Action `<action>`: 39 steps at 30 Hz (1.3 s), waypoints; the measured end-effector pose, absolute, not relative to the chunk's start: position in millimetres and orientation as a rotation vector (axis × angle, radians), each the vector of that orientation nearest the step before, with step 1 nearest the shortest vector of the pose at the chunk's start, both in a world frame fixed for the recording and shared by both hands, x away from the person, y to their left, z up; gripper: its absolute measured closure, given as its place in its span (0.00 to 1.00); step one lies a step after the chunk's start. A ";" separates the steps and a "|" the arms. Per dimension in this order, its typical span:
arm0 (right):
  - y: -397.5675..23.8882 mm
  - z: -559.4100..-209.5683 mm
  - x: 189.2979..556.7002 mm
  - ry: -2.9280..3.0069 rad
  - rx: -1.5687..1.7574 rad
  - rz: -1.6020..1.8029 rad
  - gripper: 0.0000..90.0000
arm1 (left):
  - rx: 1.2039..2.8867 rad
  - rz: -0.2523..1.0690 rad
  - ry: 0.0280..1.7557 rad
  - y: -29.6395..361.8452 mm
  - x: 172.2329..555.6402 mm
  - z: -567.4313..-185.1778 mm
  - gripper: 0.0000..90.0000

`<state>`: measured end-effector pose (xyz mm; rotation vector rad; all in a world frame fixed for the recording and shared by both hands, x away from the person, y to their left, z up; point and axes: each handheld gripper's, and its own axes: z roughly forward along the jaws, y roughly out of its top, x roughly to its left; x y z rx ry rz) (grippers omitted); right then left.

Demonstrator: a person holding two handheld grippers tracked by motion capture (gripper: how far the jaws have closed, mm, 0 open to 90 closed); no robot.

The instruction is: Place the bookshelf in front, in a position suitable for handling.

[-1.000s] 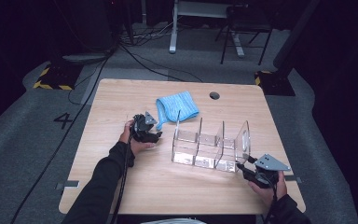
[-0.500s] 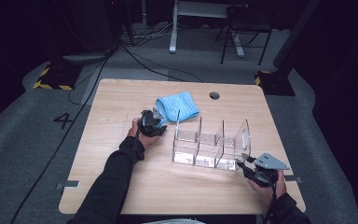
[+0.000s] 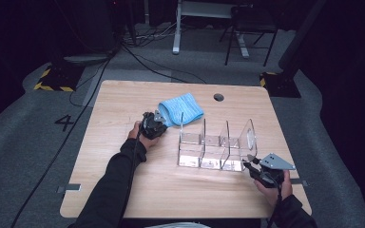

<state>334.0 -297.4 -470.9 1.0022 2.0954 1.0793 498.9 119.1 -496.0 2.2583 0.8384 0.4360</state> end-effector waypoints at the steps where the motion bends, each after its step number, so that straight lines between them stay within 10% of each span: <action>1: -298.2 -470.6 335.2 2.096 1.006 1.069 0.77 | 2.257 0.429 0.838 120.5 497.8 -495.2 0.98; 39: -323.8 -468.3 392.4 2.072 1.025 1.044 0.91 | 2.337 0.332 0.687 132.3 386.5 -484.0 0.98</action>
